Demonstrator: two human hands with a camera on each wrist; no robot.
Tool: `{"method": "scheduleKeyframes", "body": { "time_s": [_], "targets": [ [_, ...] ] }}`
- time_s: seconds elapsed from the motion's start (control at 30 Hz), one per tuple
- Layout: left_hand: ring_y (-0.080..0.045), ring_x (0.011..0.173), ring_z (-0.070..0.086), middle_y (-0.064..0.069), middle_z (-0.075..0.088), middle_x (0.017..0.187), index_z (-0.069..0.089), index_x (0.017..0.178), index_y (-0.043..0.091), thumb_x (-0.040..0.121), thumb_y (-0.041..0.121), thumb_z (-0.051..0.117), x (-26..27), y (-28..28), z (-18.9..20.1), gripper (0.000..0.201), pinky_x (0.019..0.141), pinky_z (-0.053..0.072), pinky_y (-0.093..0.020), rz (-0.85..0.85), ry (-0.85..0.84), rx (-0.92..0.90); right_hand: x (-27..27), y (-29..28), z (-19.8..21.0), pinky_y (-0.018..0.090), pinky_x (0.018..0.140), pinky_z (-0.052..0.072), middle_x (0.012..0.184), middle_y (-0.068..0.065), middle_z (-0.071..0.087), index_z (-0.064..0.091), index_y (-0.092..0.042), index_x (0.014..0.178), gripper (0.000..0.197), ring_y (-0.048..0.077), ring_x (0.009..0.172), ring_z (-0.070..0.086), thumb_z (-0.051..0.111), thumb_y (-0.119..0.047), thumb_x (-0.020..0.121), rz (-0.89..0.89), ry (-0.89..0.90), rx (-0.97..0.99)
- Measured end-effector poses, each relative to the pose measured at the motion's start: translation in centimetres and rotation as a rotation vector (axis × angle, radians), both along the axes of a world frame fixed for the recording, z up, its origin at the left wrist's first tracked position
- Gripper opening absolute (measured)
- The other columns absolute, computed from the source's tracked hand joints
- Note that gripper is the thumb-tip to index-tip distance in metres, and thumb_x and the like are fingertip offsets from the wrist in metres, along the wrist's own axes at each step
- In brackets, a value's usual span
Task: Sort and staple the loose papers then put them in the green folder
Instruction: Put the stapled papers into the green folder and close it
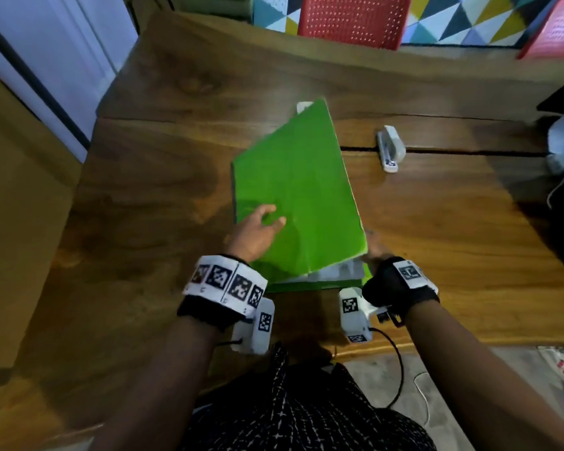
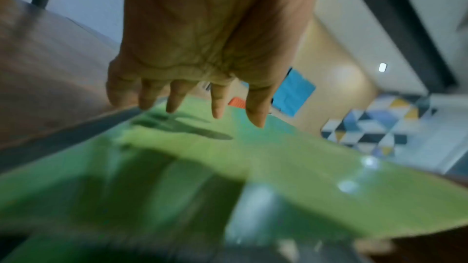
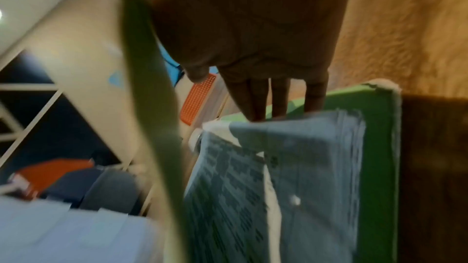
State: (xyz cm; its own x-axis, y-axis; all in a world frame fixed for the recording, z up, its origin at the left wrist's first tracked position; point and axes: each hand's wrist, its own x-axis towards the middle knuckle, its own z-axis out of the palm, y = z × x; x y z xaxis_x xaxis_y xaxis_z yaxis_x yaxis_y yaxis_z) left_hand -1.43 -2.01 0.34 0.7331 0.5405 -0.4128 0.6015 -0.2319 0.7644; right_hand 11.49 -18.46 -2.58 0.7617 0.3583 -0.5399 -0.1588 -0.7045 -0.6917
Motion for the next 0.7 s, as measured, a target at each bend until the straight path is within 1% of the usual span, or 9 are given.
{"method": "scheduleKeyframes", "body": {
  "time_s": [0.07,0.1,0.17,0.3,0.37,0.5,0.53,0.6,0.7],
  "targets": [
    [-0.036,0.139,0.030,-0.021,0.029,0.151,0.034,0.141,0.024,0.088,0.041,0.054,0.9,-0.8,-2.3,0.060,0.114,0.028,-0.044,-0.061,0.243,0.115,0.1,-1.4,0.5,0.035,0.072,0.056,0.064,0.011,0.072,0.068,-0.011,0.074,0.057,0.023,0.069,0.063,0.025,-0.038,0.100,-0.235,0.286,0.280],
    [-0.038,0.144,0.013,-0.019,0.012,0.156,0.028,0.144,0.028,0.086,0.044,0.056,1.1,-1.1,-3.2,0.066,0.118,0.018,-0.050,-0.071,0.334,0.164,0.2,-1.9,0.6,0.027,0.059,0.055,0.058,0.006,0.072,0.069,-0.013,0.074,0.068,0.021,0.065,0.064,0.018,-0.051,0.097,-0.319,0.412,0.387],
    [-0.040,0.145,-0.006,-0.012,-0.005,0.158,0.022,0.145,0.034,0.082,0.048,0.060,1.1,-1.7,-4.2,0.075,0.116,0.010,-0.060,-0.111,0.428,0.261,1.0,-2.5,0.2,0.024,0.058,0.048,0.073,0.006,0.069,0.065,-0.011,0.088,0.077,0.019,0.072,0.059,0.009,-0.064,0.090,-0.320,0.524,0.404],
    [-0.040,0.144,-0.009,-0.006,-0.007,0.159,0.014,0.145,0.041,0.076,0.056,0.062,1.2,-2.2,-5.2,0.085,0.108,0.009,-0.069,-0.218,0.470,0.364,1.5,-2.3,0.1,0.022,0.055,0.042,0.067,-0.001,0.065,0.062,-0.012,0.086,0.034,0.019,0.069,0.055,0.046,-0.042,0.093,-0.204,0.367,0.241],
    [-0.039,0.144,-0.009,-0.004,-0.007,0.159,0.012,0.145,0.040,0.072,0.060,0.062,1.3,-2.0,-5.3,0.091,0.107,0.010,-0.071,-0.240,0.482,0.361,1.9,-1.7,-0.8,0.022,0.055,0.041,0.078,0.003,0.062,0.062,-0.008,0.095,0.017,0.020,0.083,0.055,0.058,-0.023,0.090,-0.064,0.195,0.041],
    [-0.036,0.141,0.012,-0.010,0.010,0.155,0.018,0.145,0.027,0.064,0.057,0.071,0.8,-2.0,-5.0,0.102,0.107,0.024,-0.060,0.077,0.360,0.334,1.7,-0.3,-2.0,0.031,0.077,0.046,0.099,0.014,0.052,0.054,-0.007,0.081,0.009,0.021,0.094,0.049,0.060,-0.009,0.088,0.005,-0.012,-0.214],
    [-0.036,0.137,0.018,-0.014,0.016,0.152,0.021,0.144,0.018,0.066,0.052,0.073,0.8,-1.9,-4.8,0.099,0.106,0.028,-0.056,0.246,0.314,0.307,1.5,0.0,-1.9,0.034,0.088,0.047,0.107,0.018,0.052,0.055,-0.005,0.088,0.006,0.024,0.100,0.052,0.060,-0.008,0.087,0.001,-0.025,-0.253],
    [-0.038,0.133,0.024,-0.019,0.022,0.147,0.025,0.140,0.007,0.073,0.042,0.072,0.9,-1.4,-4.6,0.090,0.105,0.031,-0.050,0.484,0.306,0.222,1.1,0.4,-2.1,0.037,0.105,0.040,0.134,0.020,0.040,0.044,0.002,0.122,0.042,0.033,0.121,0.045,0.061,-0.006,0.085,-0.027,-0.075,-0.310],
    [-0.039,0.131,0.028,-0.020,0.027,0.144,0.030,0.135,0.002,0.082,0.036,0.066,1.6,-0.7,-4.8,0.073,0.105,0.032,-0.047,0.499,0.366,0.180,0.6,1.3,-2.0,0.045,0.110,0.032,0.142,0.020,0.027,0.032,-0.002,0.134,0.054,0.037,0.131,0.030,0.058,-0.009,0.086,-0.024,-0.138,-0.384]
  ]
}}
